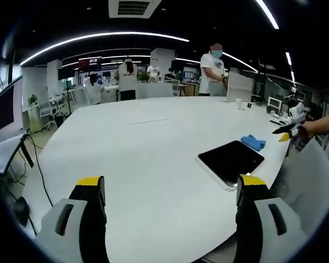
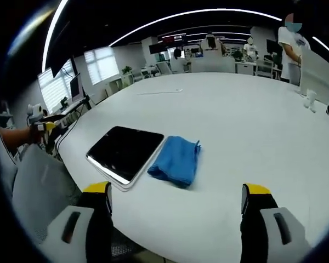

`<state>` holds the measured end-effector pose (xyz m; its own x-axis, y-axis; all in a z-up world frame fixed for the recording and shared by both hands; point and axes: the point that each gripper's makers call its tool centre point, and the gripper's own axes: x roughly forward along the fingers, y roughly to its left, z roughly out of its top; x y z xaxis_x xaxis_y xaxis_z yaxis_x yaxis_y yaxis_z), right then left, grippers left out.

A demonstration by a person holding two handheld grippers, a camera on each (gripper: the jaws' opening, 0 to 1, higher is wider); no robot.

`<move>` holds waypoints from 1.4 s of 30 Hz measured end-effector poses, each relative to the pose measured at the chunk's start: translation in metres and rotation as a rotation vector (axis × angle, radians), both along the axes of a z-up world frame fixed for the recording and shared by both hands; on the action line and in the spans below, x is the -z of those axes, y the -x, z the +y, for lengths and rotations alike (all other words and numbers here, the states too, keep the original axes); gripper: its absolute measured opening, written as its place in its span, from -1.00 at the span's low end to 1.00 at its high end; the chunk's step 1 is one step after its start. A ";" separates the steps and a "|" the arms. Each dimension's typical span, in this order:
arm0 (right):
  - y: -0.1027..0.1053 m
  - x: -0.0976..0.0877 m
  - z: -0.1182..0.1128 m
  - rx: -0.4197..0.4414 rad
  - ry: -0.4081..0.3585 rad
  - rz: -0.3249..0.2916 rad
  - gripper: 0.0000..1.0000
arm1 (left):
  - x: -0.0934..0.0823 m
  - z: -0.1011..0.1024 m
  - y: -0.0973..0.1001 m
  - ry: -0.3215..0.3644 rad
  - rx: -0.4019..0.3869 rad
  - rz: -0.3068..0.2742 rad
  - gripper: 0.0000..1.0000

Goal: Wipe the mirror surface with the cleaning cloth until all visible marks leave the cleaned area.

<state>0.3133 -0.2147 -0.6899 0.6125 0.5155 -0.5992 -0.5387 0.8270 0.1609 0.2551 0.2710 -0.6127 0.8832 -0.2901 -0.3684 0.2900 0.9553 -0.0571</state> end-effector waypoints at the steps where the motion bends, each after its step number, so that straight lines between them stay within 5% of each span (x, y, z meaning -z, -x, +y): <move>1: 0.000 0.000 0.000 -0.001 0.002 0.000 0.97 | 0.000 0.000 0.000 0.001 -0.001 -0.001 0.98; 42: 0.003 -0.002 -0.015 0.050 -0.025 -0.012 0.97 | -0.002 0.002 -0.001 0.008 0.000 0.015 0.98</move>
